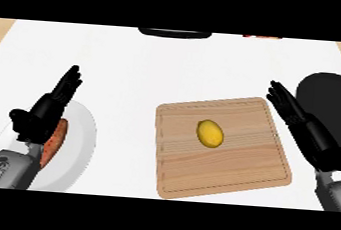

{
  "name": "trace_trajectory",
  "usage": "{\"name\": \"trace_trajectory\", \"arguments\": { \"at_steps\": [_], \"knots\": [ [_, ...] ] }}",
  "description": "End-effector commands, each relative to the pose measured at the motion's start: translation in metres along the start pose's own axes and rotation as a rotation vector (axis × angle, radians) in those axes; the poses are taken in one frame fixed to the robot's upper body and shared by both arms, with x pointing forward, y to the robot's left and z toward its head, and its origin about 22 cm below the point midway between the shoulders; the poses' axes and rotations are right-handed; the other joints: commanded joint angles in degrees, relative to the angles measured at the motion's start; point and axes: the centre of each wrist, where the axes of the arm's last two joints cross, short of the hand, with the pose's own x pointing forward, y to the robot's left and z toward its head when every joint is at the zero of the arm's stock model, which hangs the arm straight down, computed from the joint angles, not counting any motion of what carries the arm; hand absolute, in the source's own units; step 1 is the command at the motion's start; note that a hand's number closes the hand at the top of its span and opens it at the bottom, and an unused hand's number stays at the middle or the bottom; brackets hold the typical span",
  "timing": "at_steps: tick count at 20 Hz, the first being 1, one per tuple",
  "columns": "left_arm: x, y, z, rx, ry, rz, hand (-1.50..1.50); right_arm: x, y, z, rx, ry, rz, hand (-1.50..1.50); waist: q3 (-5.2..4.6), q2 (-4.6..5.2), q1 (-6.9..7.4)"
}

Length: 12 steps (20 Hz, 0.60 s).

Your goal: Pick the lemon from the cutting board and place it in the pan

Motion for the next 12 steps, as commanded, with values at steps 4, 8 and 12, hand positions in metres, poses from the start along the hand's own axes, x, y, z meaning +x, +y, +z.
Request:
{"name": "trace_trajectory", "arguments": {
  "at_steps": [4,8,12],
  "knots": [
    [0.023,-0.005,-0.023,0.068,-0.053,0.034,0.00,-0.002,0.046,-0.040,0.524,-0.026,-0.081,1.50,0.60,-0.29,5.20],
    [0.034,-0.018,-0.027,0.093,-0.021,0.098,0.00,-0.011,0.027,-0.064,0.594,-0.128,0.065,1.50,0.76,-0.65,4.96],
    [0.025,-0.007,-0.024,0.157,0.003,0.101,0.00,-0.010,-0.039,-0.047,0.404,-0.334,0.156,-1.50,0.70,-1.01,2.45]
  ]
}}
